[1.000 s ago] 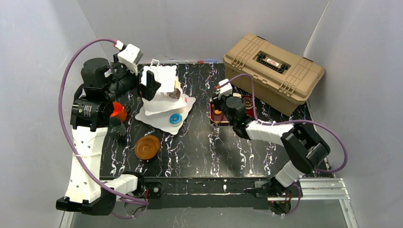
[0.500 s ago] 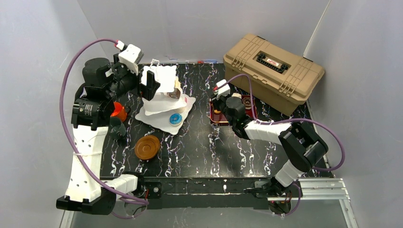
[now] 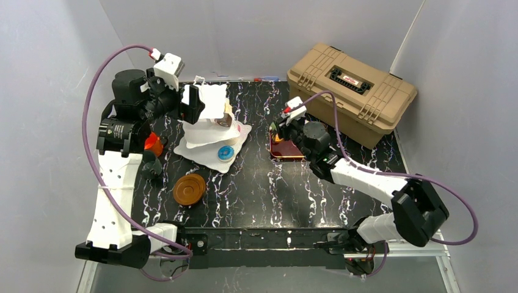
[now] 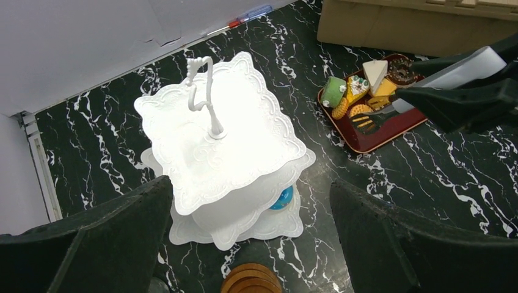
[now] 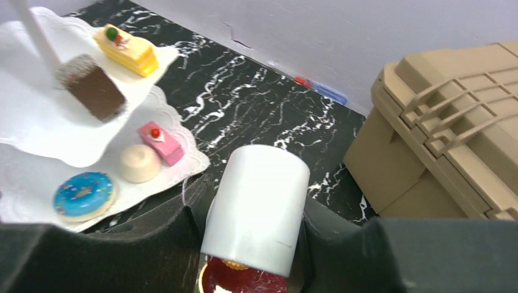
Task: Serve the afternoon tea
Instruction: Pick up the desert from the tray, then place the desert on the desert table.
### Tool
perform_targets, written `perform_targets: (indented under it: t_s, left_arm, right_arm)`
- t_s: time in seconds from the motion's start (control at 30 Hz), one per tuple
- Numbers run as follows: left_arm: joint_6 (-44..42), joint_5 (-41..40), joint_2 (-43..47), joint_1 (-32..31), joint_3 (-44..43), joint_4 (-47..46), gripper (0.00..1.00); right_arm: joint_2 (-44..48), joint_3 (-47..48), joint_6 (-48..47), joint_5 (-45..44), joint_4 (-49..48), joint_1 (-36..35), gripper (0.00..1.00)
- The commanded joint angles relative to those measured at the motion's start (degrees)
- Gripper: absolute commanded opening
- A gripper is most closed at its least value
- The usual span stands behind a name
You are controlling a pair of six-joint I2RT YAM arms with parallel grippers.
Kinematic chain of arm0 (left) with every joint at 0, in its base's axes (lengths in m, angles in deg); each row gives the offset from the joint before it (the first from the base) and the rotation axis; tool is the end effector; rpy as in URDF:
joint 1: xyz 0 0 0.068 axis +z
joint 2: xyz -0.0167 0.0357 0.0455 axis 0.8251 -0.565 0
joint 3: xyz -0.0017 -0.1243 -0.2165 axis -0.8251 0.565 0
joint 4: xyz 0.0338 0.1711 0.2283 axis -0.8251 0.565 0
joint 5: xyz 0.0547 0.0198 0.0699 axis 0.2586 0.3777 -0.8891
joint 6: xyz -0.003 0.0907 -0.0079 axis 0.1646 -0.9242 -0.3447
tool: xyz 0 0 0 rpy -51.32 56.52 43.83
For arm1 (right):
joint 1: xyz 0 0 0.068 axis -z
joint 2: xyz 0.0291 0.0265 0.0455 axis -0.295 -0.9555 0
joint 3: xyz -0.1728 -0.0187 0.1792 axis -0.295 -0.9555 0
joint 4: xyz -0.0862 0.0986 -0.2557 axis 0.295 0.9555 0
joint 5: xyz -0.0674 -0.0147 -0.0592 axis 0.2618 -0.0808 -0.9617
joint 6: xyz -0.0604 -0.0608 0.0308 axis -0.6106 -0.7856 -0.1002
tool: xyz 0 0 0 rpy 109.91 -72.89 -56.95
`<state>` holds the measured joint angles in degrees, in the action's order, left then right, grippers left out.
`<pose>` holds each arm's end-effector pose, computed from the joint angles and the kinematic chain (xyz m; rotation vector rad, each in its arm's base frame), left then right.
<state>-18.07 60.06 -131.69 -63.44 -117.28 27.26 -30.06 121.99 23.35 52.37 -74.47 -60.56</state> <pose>0.2794 -0.0652 0.4784 0.5016 1.7470 -0.2804 0.2940 0.2467 0.2518 -0.4526 1.4708 0.2806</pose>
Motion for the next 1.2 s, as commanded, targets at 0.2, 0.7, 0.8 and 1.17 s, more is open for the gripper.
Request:
perform_targets:
  t_s: [0.2,0.7,0.8,1.17]
  left_arm:
    - [4.4,0.4,-1.4,3.3,-3.5,1.1,0.99]
    - [5.1,2.3,-1.0,6.9,-3.7,1.4,0.99]
    - [5.1,3.2,-0.9,7.6,-3.6,1.5,0.99]
    - [4.9,5.0,-0.3,9.5,-3.4,1.4,0.99]
  right_arm:
    - [0.7,24.3,5.4,9.7,13.5,-2.5,0.01]
    - [-13.3,49.0,4.9,11.8,17.2,-8.8,0.01]
    - [-14.6,50.7,4.2,11.0,16.7,-9.9,0.01]
    - [-15.0,53.3,2.9,9.3,16.6,-11.3,0.01]
